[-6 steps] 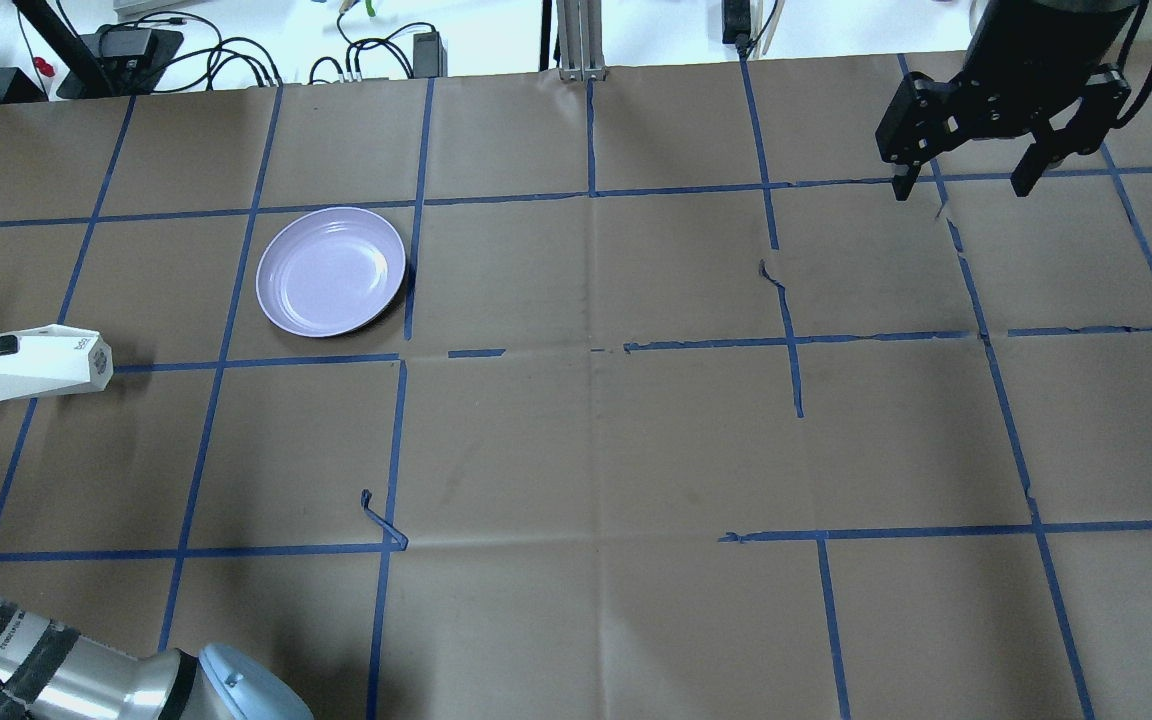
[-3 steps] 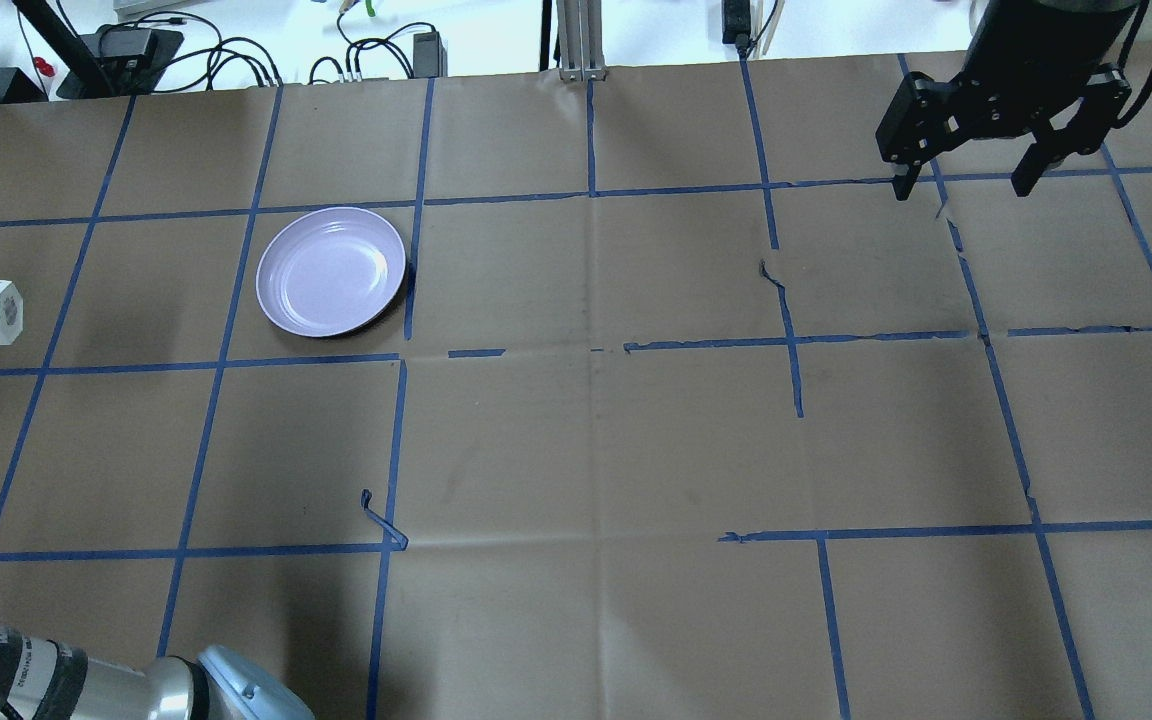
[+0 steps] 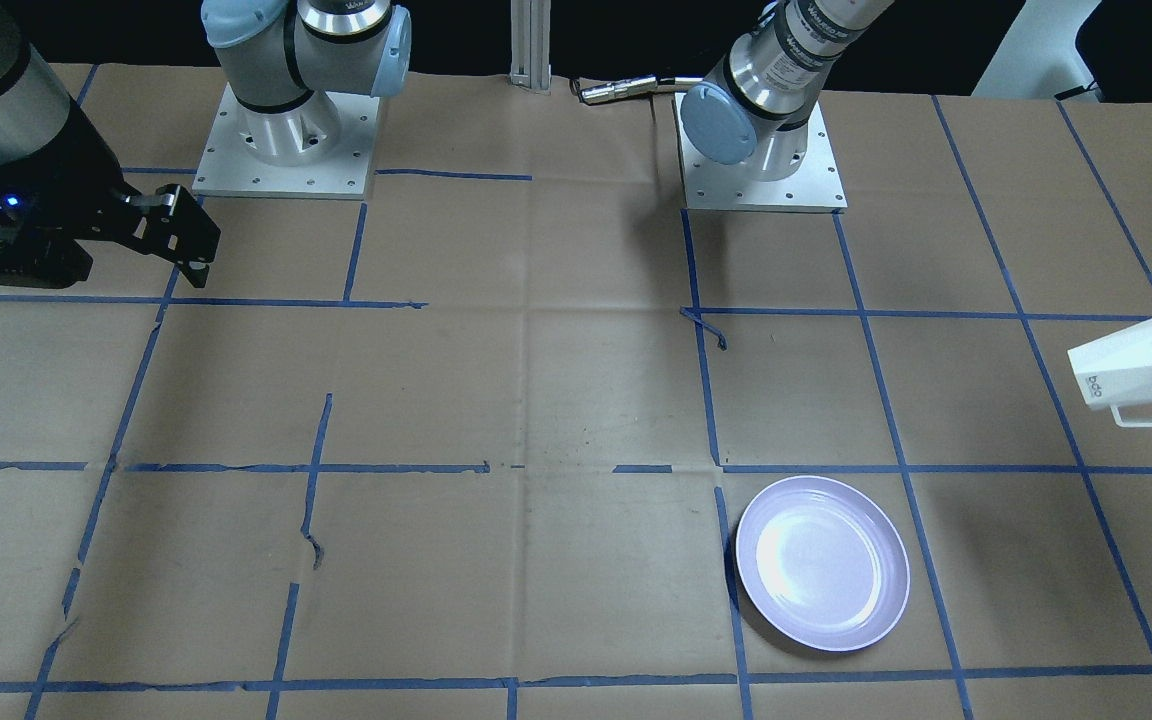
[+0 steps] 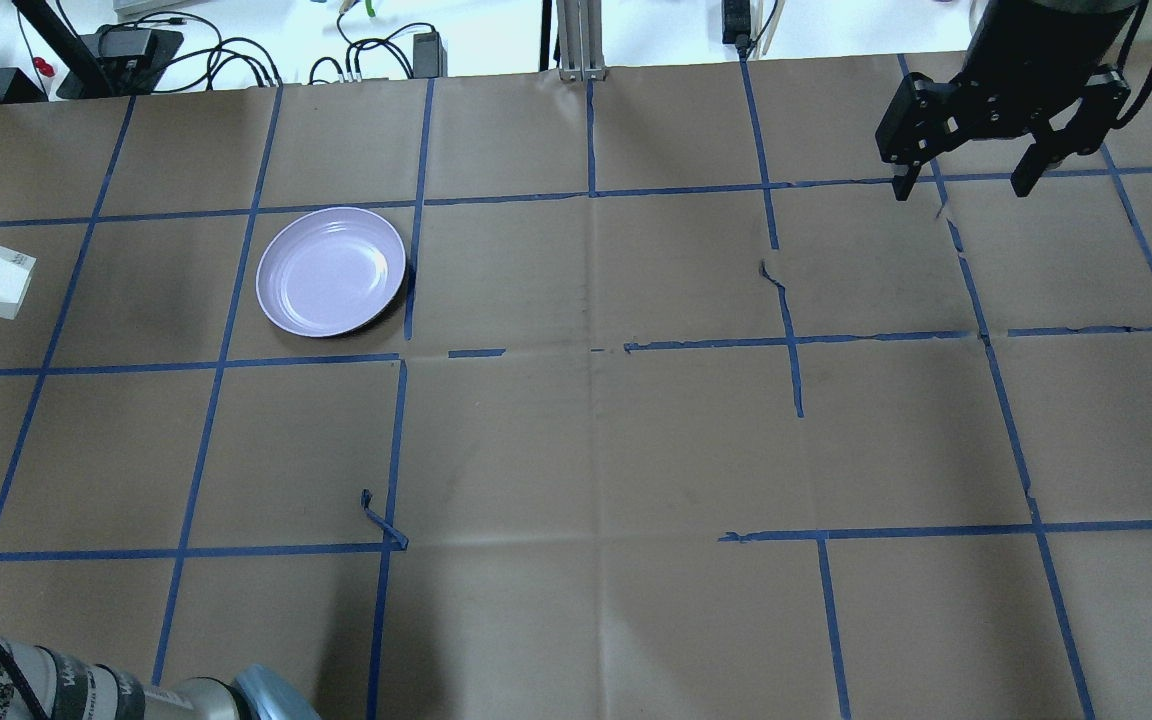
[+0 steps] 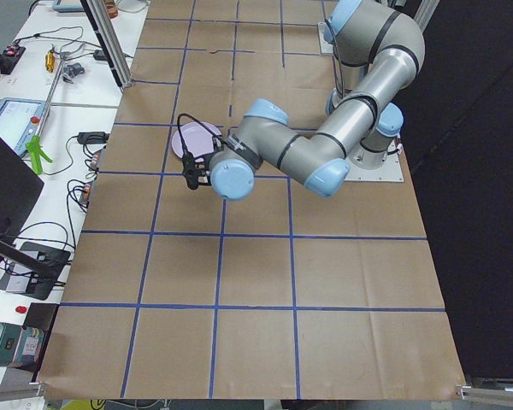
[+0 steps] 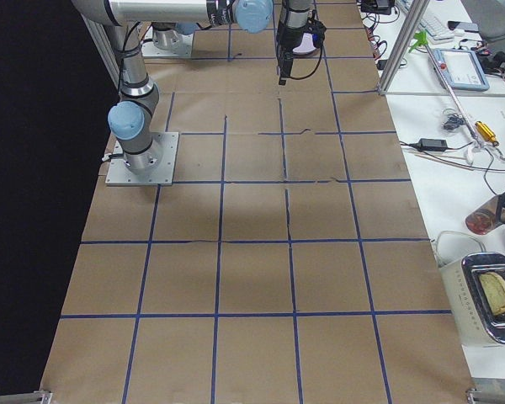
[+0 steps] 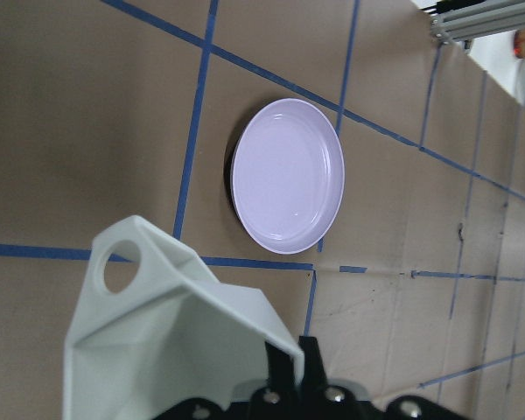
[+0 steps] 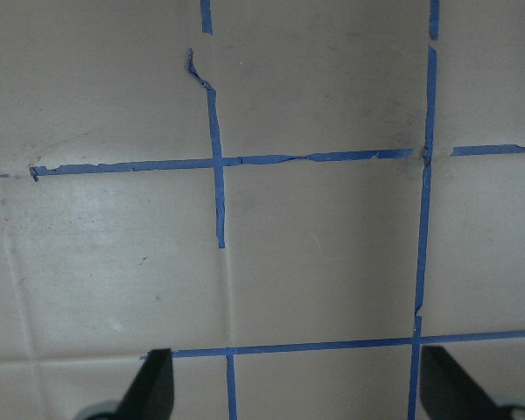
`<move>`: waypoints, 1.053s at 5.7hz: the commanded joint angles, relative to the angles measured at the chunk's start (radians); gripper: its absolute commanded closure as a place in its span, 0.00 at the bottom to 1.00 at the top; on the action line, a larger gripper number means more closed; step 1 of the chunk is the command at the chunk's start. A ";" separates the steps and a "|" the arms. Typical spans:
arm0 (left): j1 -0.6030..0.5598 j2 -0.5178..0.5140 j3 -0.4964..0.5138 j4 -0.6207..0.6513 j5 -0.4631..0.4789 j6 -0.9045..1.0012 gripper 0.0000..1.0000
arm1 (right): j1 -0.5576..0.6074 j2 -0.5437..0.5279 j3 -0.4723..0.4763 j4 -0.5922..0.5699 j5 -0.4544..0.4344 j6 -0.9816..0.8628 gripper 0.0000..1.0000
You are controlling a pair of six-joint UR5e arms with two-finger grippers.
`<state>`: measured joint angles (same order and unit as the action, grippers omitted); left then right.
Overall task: Flip cup and place on plate
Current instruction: 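Lift the white cup with the left gripper and rotate it upright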
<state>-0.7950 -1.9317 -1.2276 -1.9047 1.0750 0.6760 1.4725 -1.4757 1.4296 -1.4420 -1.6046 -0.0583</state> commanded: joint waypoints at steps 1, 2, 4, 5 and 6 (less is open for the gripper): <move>-0.314 0.014 -0.003 0.305 0.215 -0.360 1.00 | 0.000 0.000 0.000 0.000 0.000 0.000 0.00; -0.505 0.010 -0.015 0.411 0.373 -0.529 1.00 | 0.000 0.000 0.000 0.000 0.000 0.000 0.00; -0.733 0.043 -0.135 0.629 0.579 -0.685 1.00 | 0.000 0.000 0.000 0.000 0.000 0.000 0.00; -0.765 0.048 -0.221 0.735 0.606 -0.693 1.00 | 0.000 0.000 0.000 0.000 0.000 0.000 0.00; -0.764 0.030 -0.313 0.856 0.608 -0.690 1.00 | 0.000 0.000 0.000 0.000 0.000 0.000 0.00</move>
<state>-1.5451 -1.8915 -1.4534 -1.1639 1.6685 -0.0085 1.4726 -1.4757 1.4297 -1.4419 -1.6045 -0.0583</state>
